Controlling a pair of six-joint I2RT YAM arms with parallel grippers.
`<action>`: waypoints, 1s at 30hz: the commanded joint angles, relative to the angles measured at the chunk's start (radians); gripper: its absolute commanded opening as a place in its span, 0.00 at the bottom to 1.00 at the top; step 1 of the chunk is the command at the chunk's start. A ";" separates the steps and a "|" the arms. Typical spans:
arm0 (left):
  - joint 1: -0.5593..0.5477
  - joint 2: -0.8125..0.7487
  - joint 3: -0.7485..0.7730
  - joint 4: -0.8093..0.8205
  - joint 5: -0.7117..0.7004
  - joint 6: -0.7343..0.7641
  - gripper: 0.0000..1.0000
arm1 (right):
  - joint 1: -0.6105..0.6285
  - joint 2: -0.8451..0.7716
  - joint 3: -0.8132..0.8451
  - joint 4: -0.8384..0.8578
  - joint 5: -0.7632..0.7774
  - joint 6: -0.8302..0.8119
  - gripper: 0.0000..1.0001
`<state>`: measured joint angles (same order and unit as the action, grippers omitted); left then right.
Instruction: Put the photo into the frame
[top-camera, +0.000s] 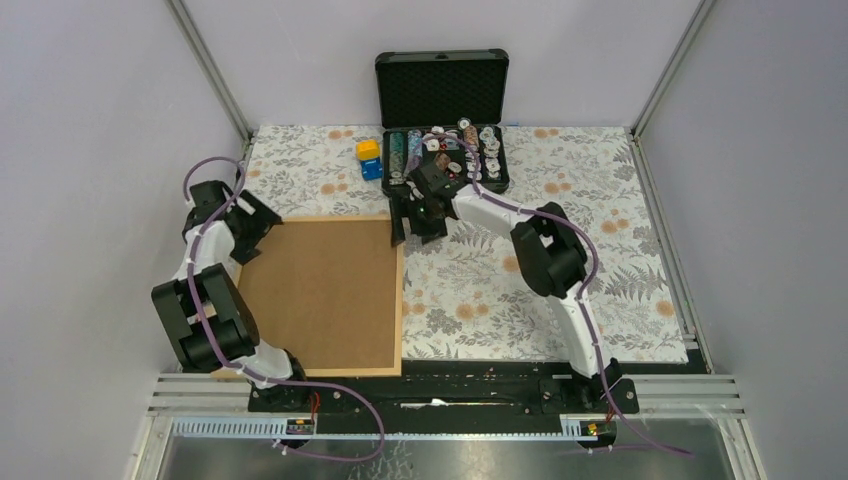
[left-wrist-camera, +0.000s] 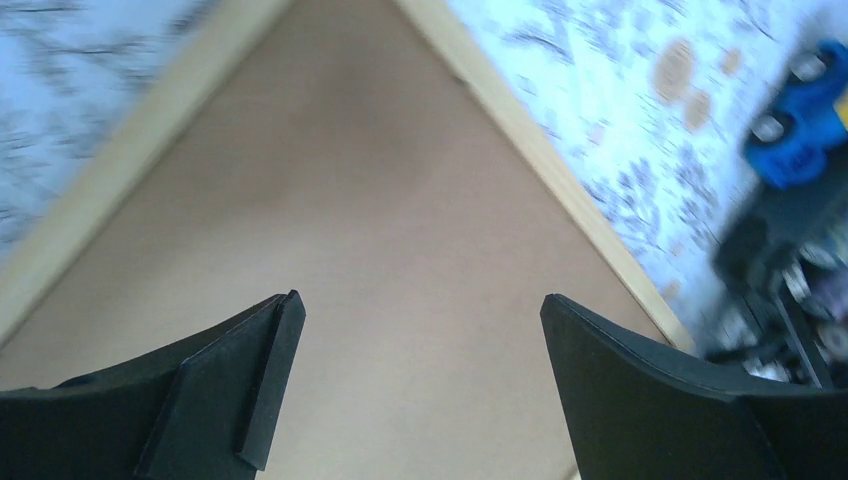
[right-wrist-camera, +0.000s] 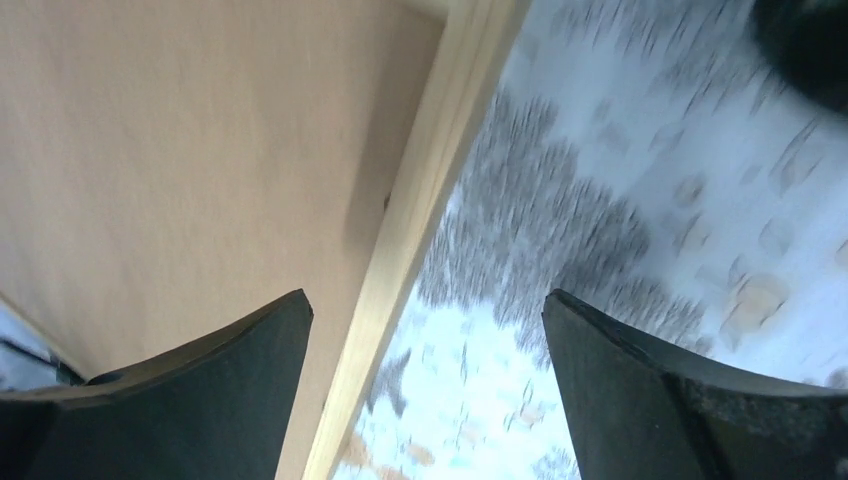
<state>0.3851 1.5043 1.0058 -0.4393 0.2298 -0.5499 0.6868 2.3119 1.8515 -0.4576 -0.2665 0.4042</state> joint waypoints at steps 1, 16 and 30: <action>0.040 0.005 -0.009 -0.011 -0.183 -0.008 0.99 | 0.039 -0.152 -0.172 0.040 -0.126 0.072 0.94; 0.109 0.128 0.089 -0.001 -0.387 0.071 0.99 | 0.061 -0.122 -0.345 0.274 -0.233 0.225 0.82; 0.107 0.164 0.031 0.078 -0.474 0.137 0.99 | 0.062 -0.063 -0.276 0.261 -0.234 0.212 0.76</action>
<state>0.4892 1.6638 1.0702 -0.4606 -0.2237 -0.4519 0.7341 2.1960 1.5364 -0.1787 -0.5159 0.6338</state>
